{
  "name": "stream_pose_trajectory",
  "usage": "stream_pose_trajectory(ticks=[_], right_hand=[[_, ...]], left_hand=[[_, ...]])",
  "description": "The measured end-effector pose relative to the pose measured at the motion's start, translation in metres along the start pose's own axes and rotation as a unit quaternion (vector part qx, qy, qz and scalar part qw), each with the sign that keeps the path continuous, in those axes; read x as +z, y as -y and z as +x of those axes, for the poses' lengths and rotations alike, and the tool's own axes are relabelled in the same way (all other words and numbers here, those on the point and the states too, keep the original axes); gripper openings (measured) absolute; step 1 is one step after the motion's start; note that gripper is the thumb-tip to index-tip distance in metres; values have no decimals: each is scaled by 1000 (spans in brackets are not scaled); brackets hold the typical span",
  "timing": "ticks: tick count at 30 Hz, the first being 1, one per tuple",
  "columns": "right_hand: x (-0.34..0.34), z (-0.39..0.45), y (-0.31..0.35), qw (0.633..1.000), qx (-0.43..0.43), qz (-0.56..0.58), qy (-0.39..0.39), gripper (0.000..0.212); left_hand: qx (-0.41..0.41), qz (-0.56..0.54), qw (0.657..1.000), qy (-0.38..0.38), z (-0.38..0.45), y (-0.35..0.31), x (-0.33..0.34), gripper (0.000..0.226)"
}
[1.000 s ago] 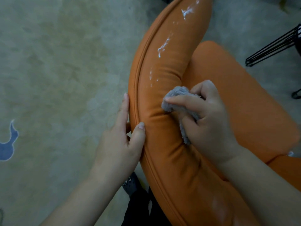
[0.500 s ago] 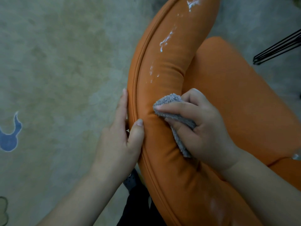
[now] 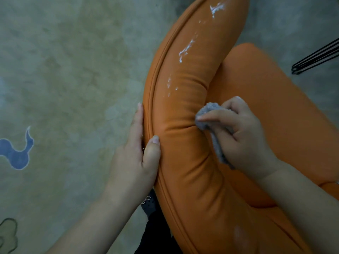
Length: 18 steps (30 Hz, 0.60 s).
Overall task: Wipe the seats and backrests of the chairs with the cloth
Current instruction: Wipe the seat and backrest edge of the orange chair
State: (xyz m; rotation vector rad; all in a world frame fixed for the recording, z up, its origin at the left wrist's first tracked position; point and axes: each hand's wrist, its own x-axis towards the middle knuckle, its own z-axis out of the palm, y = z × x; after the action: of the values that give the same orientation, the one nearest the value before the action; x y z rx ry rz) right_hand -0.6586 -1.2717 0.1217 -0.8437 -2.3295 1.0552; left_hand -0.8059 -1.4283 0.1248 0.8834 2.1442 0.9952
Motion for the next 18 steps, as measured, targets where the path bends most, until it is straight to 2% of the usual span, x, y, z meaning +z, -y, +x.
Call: stream_pose_trajectory(ticks=[4,8,11,13,14,16,18], right_hand=[[21,3,13,997,-63,26,39,20],[7,-10,-14,999,42,20,17,20],[-2,1,-10,993,99,26,-62,24],[7,24,10,987,75,60,-127,26],[15,37,22,987,53,70,-133,29],[35,54,42,995,6,36,-88,34],[43,59,43,999,3,-19,-41,36]], left_hand=[[-7,9,1000,-2,-1,-3,1,76],[-15,26,1000,-2,-2,-9,-1,71],[-26,28,999,6,1,-13,0,72],[-37,31,999,10,6,-14,1,74],[-40,38,998,6,9,-14,1,74],[-32,48,998,-6,15,-14,-1,74],[-27,48,998,-13,21,-12,-3,72]])
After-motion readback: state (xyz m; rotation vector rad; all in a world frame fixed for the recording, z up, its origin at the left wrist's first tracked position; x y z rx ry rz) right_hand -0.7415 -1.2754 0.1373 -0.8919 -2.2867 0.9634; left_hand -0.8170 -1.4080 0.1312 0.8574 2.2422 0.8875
